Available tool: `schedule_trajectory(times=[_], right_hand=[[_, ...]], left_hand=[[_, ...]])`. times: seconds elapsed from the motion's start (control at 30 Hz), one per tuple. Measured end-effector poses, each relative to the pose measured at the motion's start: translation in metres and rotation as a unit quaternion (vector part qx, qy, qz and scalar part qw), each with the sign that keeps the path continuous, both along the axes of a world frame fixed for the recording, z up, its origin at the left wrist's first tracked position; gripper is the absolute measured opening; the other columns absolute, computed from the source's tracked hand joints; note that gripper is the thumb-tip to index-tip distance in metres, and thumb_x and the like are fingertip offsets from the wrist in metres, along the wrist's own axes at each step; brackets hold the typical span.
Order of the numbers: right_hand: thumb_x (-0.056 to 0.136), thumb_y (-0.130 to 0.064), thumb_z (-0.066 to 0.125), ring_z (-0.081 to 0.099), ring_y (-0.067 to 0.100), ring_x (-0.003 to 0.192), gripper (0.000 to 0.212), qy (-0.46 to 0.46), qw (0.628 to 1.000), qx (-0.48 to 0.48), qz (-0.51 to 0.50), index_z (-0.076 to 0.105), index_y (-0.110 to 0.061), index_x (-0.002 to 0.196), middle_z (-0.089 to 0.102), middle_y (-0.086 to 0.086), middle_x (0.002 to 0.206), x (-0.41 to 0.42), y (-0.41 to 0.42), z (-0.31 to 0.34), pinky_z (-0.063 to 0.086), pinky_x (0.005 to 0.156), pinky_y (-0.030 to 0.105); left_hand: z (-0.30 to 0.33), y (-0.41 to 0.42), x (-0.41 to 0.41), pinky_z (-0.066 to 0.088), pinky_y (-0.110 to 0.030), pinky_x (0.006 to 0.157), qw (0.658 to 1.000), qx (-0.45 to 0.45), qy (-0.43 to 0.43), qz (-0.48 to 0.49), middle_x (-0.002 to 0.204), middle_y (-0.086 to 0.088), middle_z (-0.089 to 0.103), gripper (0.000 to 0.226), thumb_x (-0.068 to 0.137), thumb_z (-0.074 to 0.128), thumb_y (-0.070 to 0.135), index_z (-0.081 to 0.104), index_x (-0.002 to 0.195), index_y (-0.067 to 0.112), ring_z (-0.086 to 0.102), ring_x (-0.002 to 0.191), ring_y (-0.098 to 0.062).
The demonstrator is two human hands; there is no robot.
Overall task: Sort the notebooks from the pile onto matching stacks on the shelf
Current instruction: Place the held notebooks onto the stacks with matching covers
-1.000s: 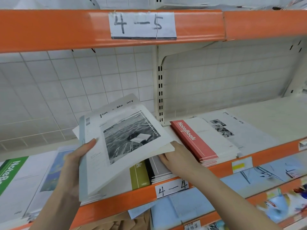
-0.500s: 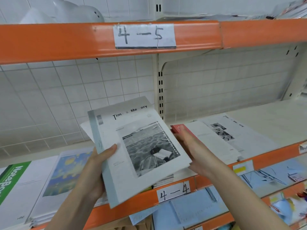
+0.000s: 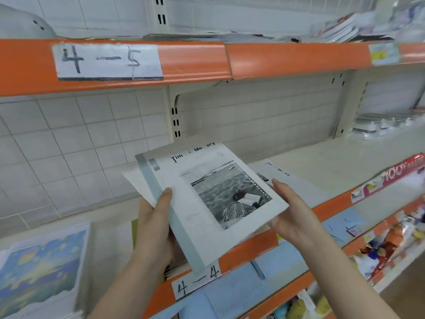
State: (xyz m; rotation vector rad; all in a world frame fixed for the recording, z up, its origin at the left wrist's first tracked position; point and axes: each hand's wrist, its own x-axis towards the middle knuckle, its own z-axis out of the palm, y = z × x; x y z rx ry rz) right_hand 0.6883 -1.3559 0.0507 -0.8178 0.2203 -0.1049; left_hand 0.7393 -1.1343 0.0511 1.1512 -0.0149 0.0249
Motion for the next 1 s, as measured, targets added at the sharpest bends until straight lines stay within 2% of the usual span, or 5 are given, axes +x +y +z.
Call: schedule_trajectory(times=[0.1,0.3,0.47,0.63,1.0], right_hand=[[0.096,-0.022,0.048,0.069,0.022,0.075,0.027,-0.026,0.998,0.047,0.032,0.064,-0.003,0.106,0.07,0.014,0.094,-0.007,-0.013,-0.005,0.06,0.062,0.033],[0.092,0.002,0.051,0.059,0.014,0.051,0.019,0.048,0.982,-0.123,-0.138,0.064,-0.004,0.105,0.062,0.008,0.074,0.0,-0.068,-0.018,0.051,0.046,0.022],[0.094,0.006,0.044,0.066,0.017,0.062,0.022,0.019,0.961,-0.057,-0.27,0.061,-0.002,0.105,0.069,0.009,0.081,0.015,-0.125,-0.026,0.053,0.05,0.021],[0.093,-0.003,0.05,0.058,0.021,0.079,0.033,0.086,0.899,-0.182,-0.39,0.06,-0.012,0.123,0.064,0.005,0.091,0.037,-0.168,-0.033,0.048,0.059,0.027],[0.091,0.003,0.055,0.056,0.021,0.07,0.027,0.192,0.906,-0.297,-0.235,0.06,0.004,0.118,0.062,0.012,0.09,0.066,-0.189,-0.048,0.047,0.062,0.031]], left_hand=[[0.005,-0.034,0.008,0.054,-0.041,0.083,0.999,0.008,-0.037,-0.001,0.108,0.003,0.067,0.013,0.097,0.053,0.023,0.053,0.106,0.032,0.064,0.1,-0.019],[0.008,-0.075,0.018,0.052,-0.046,0.088,0.992,0.065,-0.101,-0.037,0.111,-0.003,0.066,0.03,0.098,0.042,0.041,0.056,0.119,0.025,0.062,0.107,-0.024],[0.009,-0.073,0.036,0.053,-0.038,0.08,0.992,0.081,-0.093,-0.002,0.109,0.002,0.069,0.018,0.102,0.042,0.029,0.057,0.11,0.027,0.065,0.103,-0.019],[0.01,-0.059,0.05,0.054,-0.035,0.074,0.993,0.099,-0.062,0.015,0.112,-0.003,0.069,0.032,0.102,0.041,0.032,0.055,0.124,0.013,0.067,0.098,-0.021],[-0.01,-0.065,0.057,0.05,-0.032,0.063,0.988,0.154,-0.025,-0.017,0.086,0.004,0.072,0.015,0.098,0.047,0.029,0.059,0.096,0.021,0.07,0.079,-0.017]])
